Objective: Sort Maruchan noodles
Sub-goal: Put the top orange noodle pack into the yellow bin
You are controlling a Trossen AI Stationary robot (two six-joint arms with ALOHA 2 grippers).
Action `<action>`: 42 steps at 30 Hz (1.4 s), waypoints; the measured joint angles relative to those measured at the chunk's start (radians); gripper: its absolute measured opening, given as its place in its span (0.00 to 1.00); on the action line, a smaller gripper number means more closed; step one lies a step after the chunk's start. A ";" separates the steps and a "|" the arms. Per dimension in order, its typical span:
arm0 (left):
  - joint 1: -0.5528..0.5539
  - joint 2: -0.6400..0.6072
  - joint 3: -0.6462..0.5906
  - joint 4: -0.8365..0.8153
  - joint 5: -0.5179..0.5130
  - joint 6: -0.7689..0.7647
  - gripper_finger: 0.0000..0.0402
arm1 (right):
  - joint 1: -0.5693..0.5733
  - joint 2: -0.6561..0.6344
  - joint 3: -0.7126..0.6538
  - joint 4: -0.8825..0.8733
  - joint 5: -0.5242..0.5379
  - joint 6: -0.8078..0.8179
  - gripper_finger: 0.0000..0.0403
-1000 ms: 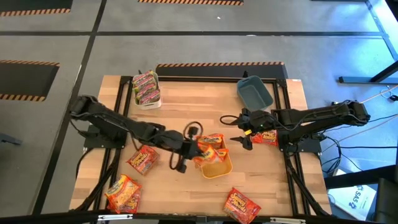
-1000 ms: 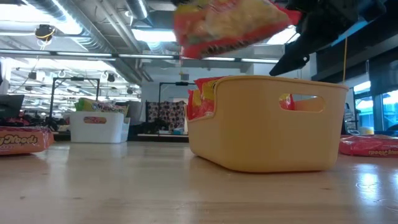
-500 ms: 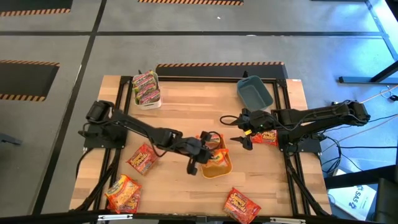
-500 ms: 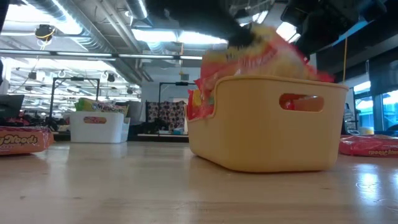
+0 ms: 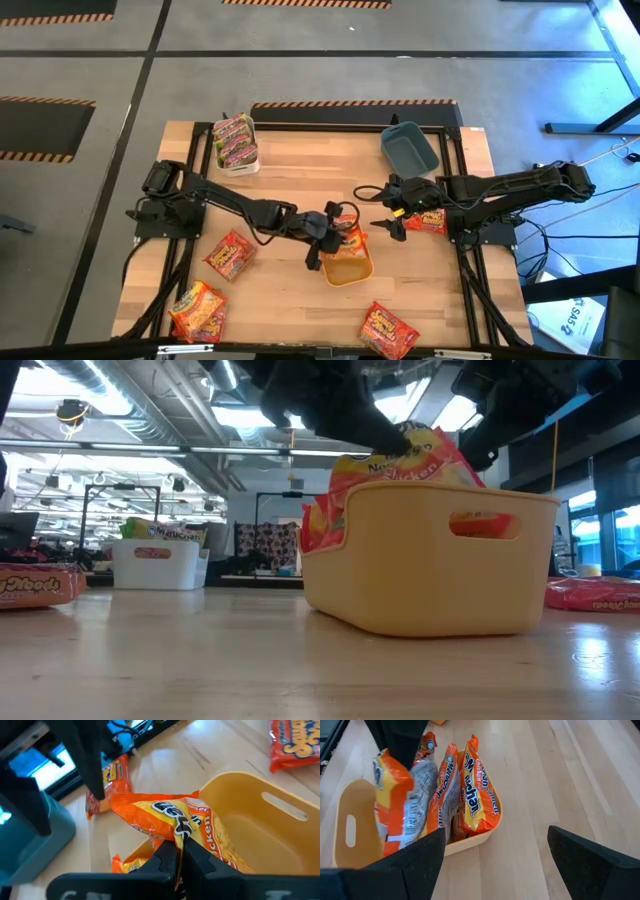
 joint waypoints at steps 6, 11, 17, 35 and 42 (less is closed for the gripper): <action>0.004 0.000 0.000 -0.006 0.004 0.041 0.01 | 0.000 0.000 -0.001 0.000 0.000 0.000 0.82; 0.022 0.000 0.000 -0.004 0.066 0.063 0.01 | 0.000 0.000 -0.001 0.000 0.000 0.000 0.82; 0.026 0.000 0.000 -0.032 0.079 0.058 0.01 | 0.000 0.008 -0.001 0.005 0.000 0.000 0.82; 0.033 0.049 -0.001 0.056 0.044 0.094 0.01 | 0.000 0.081 -0.001 0.034 -0.029 -0.001 0.82; 0.046 0.071 -0.001 0.095 0.081 0.094 0.01 | 0.000 0.081 -0.001 0.033 -0.036 -0.002 0.82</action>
